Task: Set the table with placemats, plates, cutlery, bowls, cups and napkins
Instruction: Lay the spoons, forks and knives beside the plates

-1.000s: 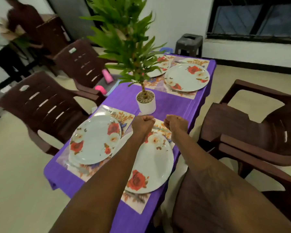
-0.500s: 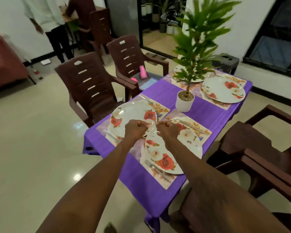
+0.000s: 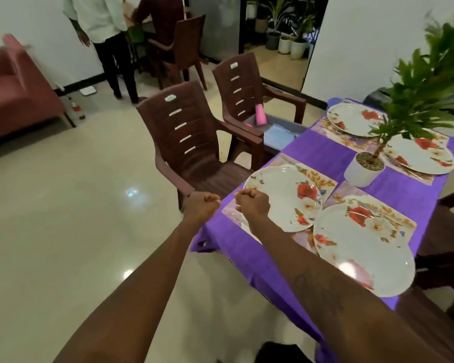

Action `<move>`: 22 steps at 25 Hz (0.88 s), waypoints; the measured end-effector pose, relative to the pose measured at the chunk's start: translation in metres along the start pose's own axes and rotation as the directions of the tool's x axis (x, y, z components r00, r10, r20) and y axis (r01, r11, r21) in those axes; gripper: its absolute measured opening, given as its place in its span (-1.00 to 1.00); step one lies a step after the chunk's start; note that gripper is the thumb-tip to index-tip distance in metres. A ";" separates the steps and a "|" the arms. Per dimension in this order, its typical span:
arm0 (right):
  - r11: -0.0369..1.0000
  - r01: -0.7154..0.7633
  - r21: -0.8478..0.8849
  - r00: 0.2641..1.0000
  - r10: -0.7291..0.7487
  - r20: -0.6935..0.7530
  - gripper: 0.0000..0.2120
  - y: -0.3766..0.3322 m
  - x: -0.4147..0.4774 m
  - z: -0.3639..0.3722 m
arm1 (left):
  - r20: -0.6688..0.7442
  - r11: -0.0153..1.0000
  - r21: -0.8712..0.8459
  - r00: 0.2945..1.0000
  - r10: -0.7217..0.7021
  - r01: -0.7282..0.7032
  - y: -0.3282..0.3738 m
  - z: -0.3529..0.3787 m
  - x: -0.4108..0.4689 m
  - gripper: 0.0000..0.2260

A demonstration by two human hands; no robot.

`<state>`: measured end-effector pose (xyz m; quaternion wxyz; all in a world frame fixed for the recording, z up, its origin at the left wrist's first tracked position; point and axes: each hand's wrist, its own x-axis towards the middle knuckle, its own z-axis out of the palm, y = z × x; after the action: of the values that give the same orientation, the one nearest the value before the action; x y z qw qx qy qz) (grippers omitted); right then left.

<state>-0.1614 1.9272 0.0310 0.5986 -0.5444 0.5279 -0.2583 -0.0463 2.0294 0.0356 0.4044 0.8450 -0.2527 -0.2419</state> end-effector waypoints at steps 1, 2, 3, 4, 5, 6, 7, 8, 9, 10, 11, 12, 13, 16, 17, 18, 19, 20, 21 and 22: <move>1.000 0.010 -0.007 1.000 -0.010 0.003 -0.81 -0.001 0.005 0.017 | -0.009 1.000 -0.017 1.000 -0.013 0.013 -0.004 -0.012 0.013 -0.90; 1.000 0.010 -0.006 1.000 -0.010 0.005 -0.83 -0.003 0.012 0.032 | -0.006 0.999 -0.034 1.000 -0.025 0.025 -0.006 -0.022 0.025 -0.90; 1.000 0.004 0.001 1.000 -0.004 0.003 -0.86 -0.004 0.020 0.046 | 0.003 0.999 -0.044 1.000 -0.026 0.026 -0.009 -0.029 0.037 -0.89; 1.000 -0.011 0.015 1.000 0.011 -0.008 -0.89 -0.006 0.032 0.062 | 0.017 0.999 -0.037 1.000 -0.025 0.026 -0.013 -0.037 0.054 -0.87; 0.999 -0.031 0.031 0.999 0.032 -0.028 -0.93 -0.007 0.044 0.076 | 0.033 0.999 -0.027 0.999 -0.018 0.019 -0.017 -0.044 0.070 -0.86; 0.998 -0.047 0.046 0.998 0.049 -0.041 -0.95 -0.008 0.057 0.090 | 0.045 1.000 -0.011 0.999 -0.011 0.011 -0.020 -0.050 0.088 -0.86; 0.996 -0.059 0.067 0.997 0.062 -0.047 -0.96 -0.010 0.073 0.105 | 0.050 1.000 -0.004 0.999 0.001 -0.001 -0.024 -0.058 0.110 -0.88; 0.994 -0.069 0.088 0.996 0.074 -0.052 -0.96 -0.012 0.090 0.121 | 0.050 1.000 -0.002 0.999 0.005 -0.005 -0.026 -0.065 0.132 -0.91; 0.991 -0.082 0.108 0.994 0.089 -0.063 -0.96 -0.014 0.110 0.140 | 0.055 1.000 0.004 0.998 0.004 -0.005 -0.028 -0.072 0.159 -0.94; 0.987 -0.105 0.122 0.990 0.115 -0.077 -0.96 -0.016 0.128 0.157 | 0.069 1.000 0.016 0.998 -0.002 0.001 -0.032 -0.078 0.183 -0.94; 0.982 -0.133 0.134 0.985 0.146 -0.092 -0.96 -0.017 0.146 0.173 | 0.088 1.000 0.030 0.996 -0.009 0.006 -0.034 -0.083 0.207 -0.92; 0.975 -0.161 0.152 0.977 0.180 -0.116 -0.95 -0.020 0.165 0.190 | 0.111 0.999 0.042 0.994 -0.017 0.013 -0.034 -0.089 0.234 -0.92; 0.969 -0.187 0.159 0.968 0.209 -0.135 -0.95 -0.023 0.180 0.204 | 0.135 0.999 0.052 0.991 -0.025 0.018 -0.033 -0.094 0.257 -0.94; 0.952 -0.242 0.187 0.959 0.264 -0.105 -0.93 -0.045 0.229 0.249 | 0.185 0.994 0.110 0.982 -0.041 0.020 -0.022 -0.116 0.330 -0.93; 0.949 -0.245 0.198 0.956 0.270 -0.113 -0.93 -0.054 0.245 0.264 | 0.182 0.993 0.115 0.983 -0.032 0.011 -0.018 -0.123 0.355 -0.93; 0.951 -0.233 0.206 0.956 0.262 -0.130 -0.94 -0.063 0.261 0.277 | 0.182 0.994 0.113 0.983 -0.024 0.003 -0.015 -0.129 0.378 -0.96; 0.950 -0.225 0.218 0.957 0.258 -0.135 -0.94 -0.073 0.277 0.291 | 0.188 0.993 0.115 0.982 -0.015 -0.007 -0.013 -0.135 0.405 -0.98; 0.947 -0.219 0.236 0.958 0.255 -0.133 -0.93 -0.082 0.291 0.305 | 0.197 0.992 0.127 0.980 -0.012 -0.014 -0.011 -0.140 0.428 -0.96; 0.945 -0.210 0.250 0.958 0.250 -0.139 -0.92 -0.089 0.304 0.317 | 0.211 0.991 0.135 0.978 -0.005 -0.024 -0.012 -0.144 0.451 -0.94; 0.945 -0.197 0.263 0.956 0.244 -0.160 -0.92 -0.095 0.319 0.330 | 0.222 0.989 0.141 0.975 0.013 -0.046 -0.012 -0.149 0.475 -0.92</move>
<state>0.2638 1.7444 -0.0425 0.6327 -0.3766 0.6049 -0.3032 0.4061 1.8234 0.0118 0.3148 0.8364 -0.3255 -0.3088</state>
